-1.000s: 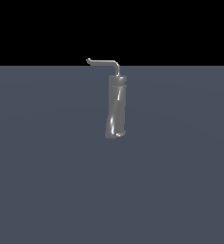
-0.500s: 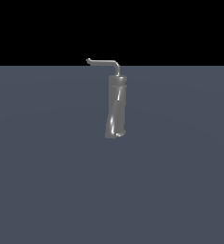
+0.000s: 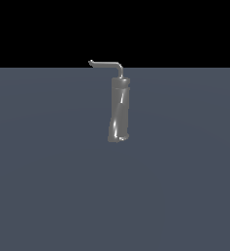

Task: Turn on the faucet by rotating a designated handle.

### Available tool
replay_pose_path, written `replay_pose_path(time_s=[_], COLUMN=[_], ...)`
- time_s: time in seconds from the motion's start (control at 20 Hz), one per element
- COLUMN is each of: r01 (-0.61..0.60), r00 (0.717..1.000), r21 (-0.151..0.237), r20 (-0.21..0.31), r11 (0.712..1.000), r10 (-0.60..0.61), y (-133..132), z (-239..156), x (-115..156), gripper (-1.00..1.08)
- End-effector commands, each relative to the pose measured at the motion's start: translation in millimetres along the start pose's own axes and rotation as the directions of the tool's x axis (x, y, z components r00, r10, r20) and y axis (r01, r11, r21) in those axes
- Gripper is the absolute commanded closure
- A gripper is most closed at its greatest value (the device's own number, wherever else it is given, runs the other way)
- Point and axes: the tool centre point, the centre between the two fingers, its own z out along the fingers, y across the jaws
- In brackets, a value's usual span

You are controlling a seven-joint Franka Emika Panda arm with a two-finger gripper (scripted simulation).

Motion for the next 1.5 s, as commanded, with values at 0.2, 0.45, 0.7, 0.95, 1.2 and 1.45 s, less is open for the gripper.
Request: replay_pose_path(time_s=[0.2,0.45,0.7,0.95,1.2,1.45], r01=[-0.118,-0.237,-0.354,-0.467,-0.573,-0.671], r00=[0.993,0.971,0.935,0.884,0.819,0.741], r21=[0.012,0.021,0.026,0.028,0.026,0.021], r20=[0.005,0.012,0.02,0.029,0.037,0.043], r11=[0.993,0.971,0.935,0.884,0.819,0.741], r10=[0.118,0.237,0.354,0.466,0.572,0.67], y=[-3.6,-7.5,-11.6,-16.1,-20.9,-26.1], z=[-1.1,0.3,4.3,11.1,20.6,32.8], x=[28.0,56.8,86.2,115.9,145.5,174.7], gripper=[1.08,1.08,1.08,1.08,1.08,1.08])
